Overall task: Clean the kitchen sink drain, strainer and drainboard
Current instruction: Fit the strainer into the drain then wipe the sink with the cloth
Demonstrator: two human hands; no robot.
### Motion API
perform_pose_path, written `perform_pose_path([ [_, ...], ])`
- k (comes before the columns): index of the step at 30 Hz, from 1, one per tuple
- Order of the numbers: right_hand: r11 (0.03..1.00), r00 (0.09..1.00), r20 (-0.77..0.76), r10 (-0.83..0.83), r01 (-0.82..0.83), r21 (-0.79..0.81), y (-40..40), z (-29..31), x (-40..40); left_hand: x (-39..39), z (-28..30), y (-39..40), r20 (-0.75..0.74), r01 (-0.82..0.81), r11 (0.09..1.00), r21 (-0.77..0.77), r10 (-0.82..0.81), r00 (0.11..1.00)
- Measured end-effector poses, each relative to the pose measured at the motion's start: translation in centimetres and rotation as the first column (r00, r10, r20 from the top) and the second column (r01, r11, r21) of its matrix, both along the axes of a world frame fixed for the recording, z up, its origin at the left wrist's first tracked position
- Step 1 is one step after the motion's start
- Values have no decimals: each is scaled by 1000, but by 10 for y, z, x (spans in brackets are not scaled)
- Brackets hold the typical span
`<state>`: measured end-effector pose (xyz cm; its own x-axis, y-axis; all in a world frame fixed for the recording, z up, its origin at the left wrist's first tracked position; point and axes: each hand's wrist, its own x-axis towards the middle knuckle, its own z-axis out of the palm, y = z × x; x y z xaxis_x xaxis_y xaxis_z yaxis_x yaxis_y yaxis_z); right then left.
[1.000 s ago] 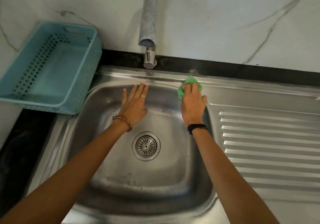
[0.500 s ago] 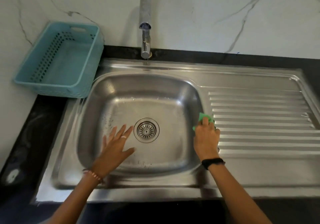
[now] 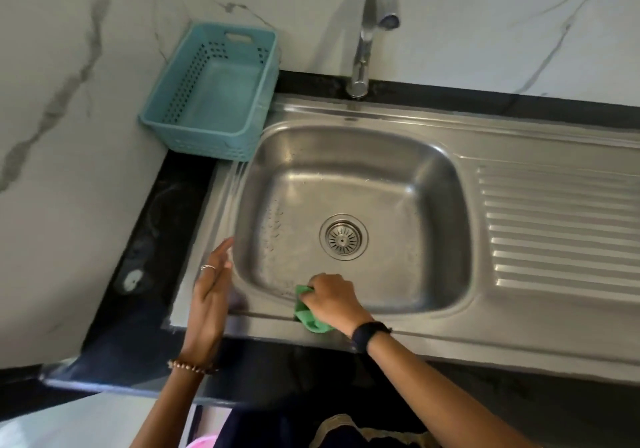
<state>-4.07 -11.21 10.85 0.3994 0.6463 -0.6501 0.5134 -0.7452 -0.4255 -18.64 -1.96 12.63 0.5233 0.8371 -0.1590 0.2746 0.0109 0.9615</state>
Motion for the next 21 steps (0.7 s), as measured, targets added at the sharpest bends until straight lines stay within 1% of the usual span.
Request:
perform_pose_path([
  [3, 1000, 995, -102, -5, 6, 16, 52, 3, -28, -14, 2, 10, 53, -106, 992, -64, 110, 993],
  [5, 997, 981, -185, -56, 64, 38, 80, 6, -40, -22, 5, 15, 74, -151, 983, -107, 159, 985],
  [6, 987, 959, -252, -132, 150, 54, 90, 7, -44, -25, 7, 17, 77, -159, 981, -107, 168, 983],
  [7, 958, 900, -362, -245, 283, 56, 97, 8, -45, -26, 7, 18, 82, -163, 981, -107, 172, 982],
  [8, 893, 781, -504, -367, 448, 43, 102, 10, -44, -28, 9, 20, 97, -166, 980, -112, 177, 979],
  [9, 797, 596, -659, -459, 604, -10, 104, 12, -42, -29, 10, 22, 113, -167, 978, -122, 180, 977],
  [10, 693, 379, -782, -495, 715, -92, 103, 15, -38, -29, 12, 23, 128, -165, 977, -136, 182, 975],
  [11, 605, 195, -854, -482, 779, -163, 100, 21, -32, -28, 13, 24, 140, -164, 974, -155, 186, 972],
  [12, 541, 68, -895, -441, 816, -205, 95, 25, -26, -26, 14, 25, 148, -171, 968, -182, 199, 969],
  [13, 493, -9, -925, -380, 844, -211, 89, 31, -18, -21, 15, 25, 162, -176, 958, -226, 215, 963],
  [15, 440, -102, -967, -232, 876, -198, 76, 43, -4, -7, 18, 25, 186, -150, 922, -356, 227, 956],
  [17, 376, -231, -970, -73, 895, -241, 66, 49, 9, 15, 23, 24, 174, -60, 872, -485, 164, 971],
  [18, 367, -267, -964, 17, 898, -242, 60, 51, 14, 27, 28, 21, 185, -10, 827, -562, 137, 973],
  [19, 374, -278, -956, 97, 900, -224, 54, 53, 18, 38, 32, 17, 212, 44, 774, -632, 118, 970],
  [21, 370, -256, -946, 200, 914, -169, 42, 61, 24, 58, 41, 8, 277, 152, 695, -702, 70, 958],
])
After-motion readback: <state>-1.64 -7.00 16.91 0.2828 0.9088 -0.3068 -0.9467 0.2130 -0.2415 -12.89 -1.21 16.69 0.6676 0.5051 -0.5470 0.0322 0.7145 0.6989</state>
